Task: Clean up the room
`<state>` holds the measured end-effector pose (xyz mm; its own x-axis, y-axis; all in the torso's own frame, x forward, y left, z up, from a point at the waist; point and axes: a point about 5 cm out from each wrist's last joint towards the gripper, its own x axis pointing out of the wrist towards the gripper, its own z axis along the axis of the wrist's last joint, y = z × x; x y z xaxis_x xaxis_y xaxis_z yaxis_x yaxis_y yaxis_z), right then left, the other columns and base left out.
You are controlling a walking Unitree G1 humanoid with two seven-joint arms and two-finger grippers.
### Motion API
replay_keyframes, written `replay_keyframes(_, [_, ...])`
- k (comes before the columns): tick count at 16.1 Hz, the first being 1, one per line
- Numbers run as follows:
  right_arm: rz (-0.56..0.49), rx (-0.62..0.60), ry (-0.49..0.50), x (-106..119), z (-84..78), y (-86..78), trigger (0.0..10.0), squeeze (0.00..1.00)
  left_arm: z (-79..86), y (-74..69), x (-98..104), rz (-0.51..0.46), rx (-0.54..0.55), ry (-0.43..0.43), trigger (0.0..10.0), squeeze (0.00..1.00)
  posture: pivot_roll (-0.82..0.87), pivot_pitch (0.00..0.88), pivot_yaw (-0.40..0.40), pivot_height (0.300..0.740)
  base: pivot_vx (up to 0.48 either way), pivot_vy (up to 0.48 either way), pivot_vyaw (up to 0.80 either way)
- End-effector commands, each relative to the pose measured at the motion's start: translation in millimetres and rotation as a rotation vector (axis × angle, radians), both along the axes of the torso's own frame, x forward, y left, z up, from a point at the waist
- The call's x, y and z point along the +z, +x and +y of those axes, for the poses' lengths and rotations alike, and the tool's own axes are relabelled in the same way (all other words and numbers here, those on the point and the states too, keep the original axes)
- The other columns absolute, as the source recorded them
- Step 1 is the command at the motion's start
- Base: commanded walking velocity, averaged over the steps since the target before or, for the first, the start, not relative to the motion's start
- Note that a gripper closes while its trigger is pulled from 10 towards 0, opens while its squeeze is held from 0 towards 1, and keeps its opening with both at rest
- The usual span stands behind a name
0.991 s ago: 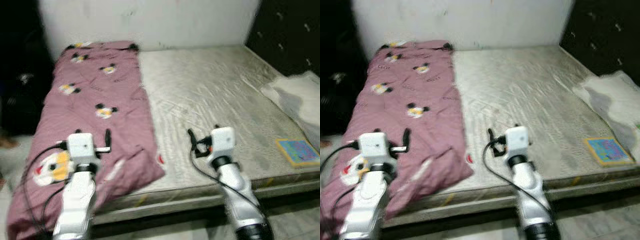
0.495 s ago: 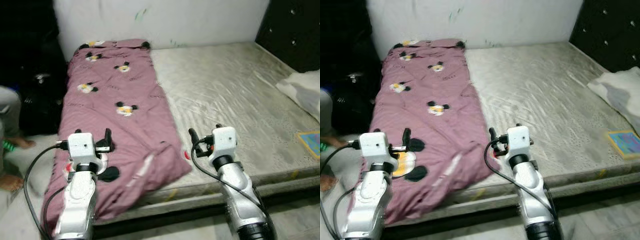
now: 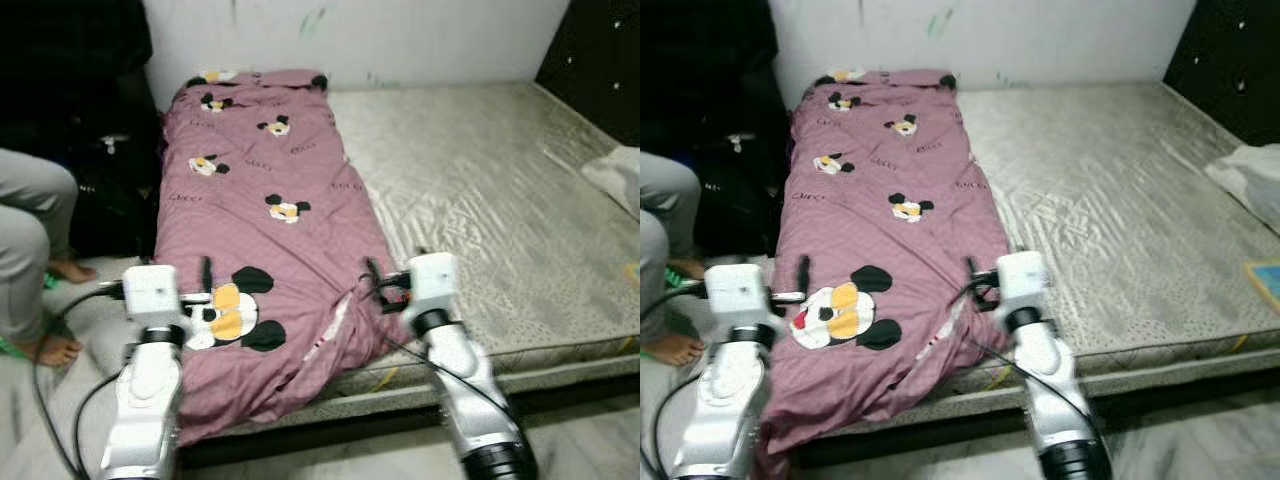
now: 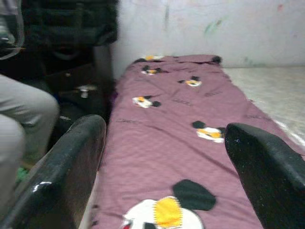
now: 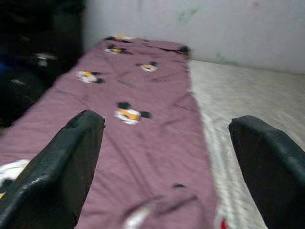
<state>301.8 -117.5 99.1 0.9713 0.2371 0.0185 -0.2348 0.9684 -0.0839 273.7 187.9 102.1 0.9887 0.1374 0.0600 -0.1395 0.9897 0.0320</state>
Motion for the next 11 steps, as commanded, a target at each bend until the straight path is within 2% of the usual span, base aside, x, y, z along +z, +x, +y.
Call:
replay_keyframes(1, [-0.016, -0.008, -0.01, 3.8, -4.8, 1.3, 10.0, 0.0, -4.9, -0.3, 2.9, -0.018, -0.02, -0.005, 10.0, 0.0, -0.02, 0.034, 0.027, 0.74, 0.0, 0.0, 0.52])
replay_keyframes(3, [-0.009, -0.011, -0.006, 2.8, -5.3, 1.9, 10.0, 0.0, -5.3, -0.2, 2.9, -0.018, -0.023, -0.005, 10.0, 0.0, -0.02, 0.034, 0.027, 0.74, 0.133, 0.0, 0.0])
replay_keyframes(11, [0.0, -0.02, 0.004, 2.0, -5.4, 2.1, 10.0, 0.0, -5.5, 0.1, 3.4, -0.02, -0.038, 0.001, 10.0, 0.0, -0.02, 0.046, 0.029, 0.74, 0.31, 0.0, 0.0])
